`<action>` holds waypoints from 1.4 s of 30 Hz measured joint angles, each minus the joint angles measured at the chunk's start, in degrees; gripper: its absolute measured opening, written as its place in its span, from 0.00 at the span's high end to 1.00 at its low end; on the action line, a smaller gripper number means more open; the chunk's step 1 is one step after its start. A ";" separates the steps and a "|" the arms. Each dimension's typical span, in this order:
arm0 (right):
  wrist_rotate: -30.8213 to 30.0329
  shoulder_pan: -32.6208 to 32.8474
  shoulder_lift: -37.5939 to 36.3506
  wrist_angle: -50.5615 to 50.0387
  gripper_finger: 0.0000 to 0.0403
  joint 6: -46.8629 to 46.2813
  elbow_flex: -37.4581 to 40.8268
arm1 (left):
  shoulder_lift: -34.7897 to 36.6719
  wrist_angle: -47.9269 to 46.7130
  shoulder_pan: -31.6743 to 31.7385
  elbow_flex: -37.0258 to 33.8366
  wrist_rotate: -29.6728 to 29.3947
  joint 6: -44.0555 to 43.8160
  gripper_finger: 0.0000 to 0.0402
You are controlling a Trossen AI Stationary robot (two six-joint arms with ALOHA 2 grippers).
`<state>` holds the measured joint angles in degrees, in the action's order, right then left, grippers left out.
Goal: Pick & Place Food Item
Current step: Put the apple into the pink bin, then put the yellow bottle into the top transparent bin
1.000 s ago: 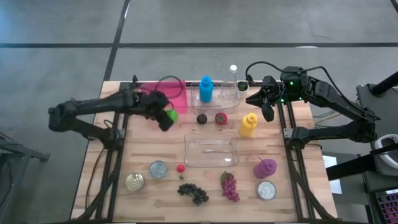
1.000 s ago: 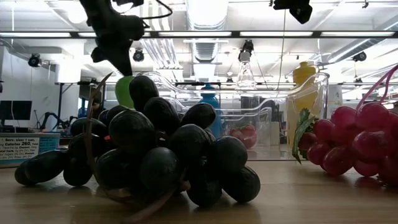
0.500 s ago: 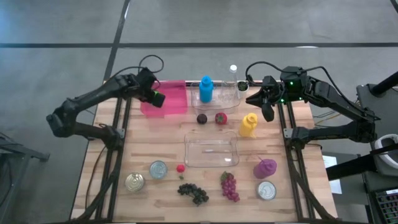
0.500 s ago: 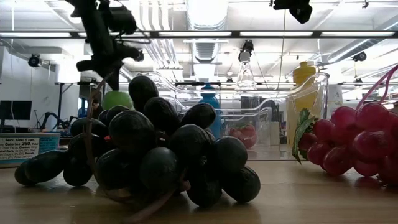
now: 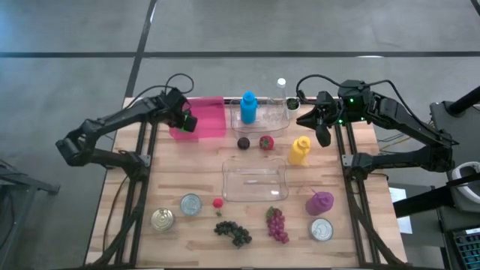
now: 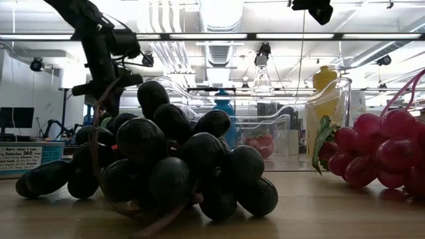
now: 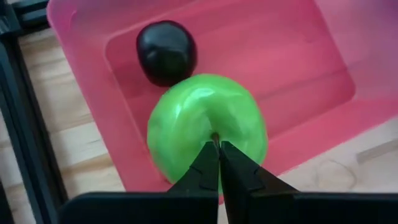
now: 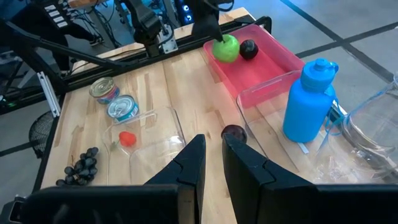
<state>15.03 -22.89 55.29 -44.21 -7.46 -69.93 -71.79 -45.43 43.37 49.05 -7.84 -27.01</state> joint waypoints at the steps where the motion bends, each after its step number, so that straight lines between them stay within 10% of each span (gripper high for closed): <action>1: 0.00 -0.01 0.00 0.00 0.87 0.00 0.00 | 0.00 0.12 0.02 -0.27 -0.13 -0.11 1.00; 23: 0.00 -0.01 0.00 0.02 0.87 -0.04 0.00 | 0.02 0.87 0.29 -0.44 -0.30 -1.73 0.66; 42: 0.49 0.14 -0.02 -0.67 0.87 -0.85 -0.02 | 4.93 1.08 -10.16 13.30 0.34 0.13 0.77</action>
<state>15.51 -22.74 55.27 -44.87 -8.31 -69.95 -66.86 -44.35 33.21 62.35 -7.51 -26.87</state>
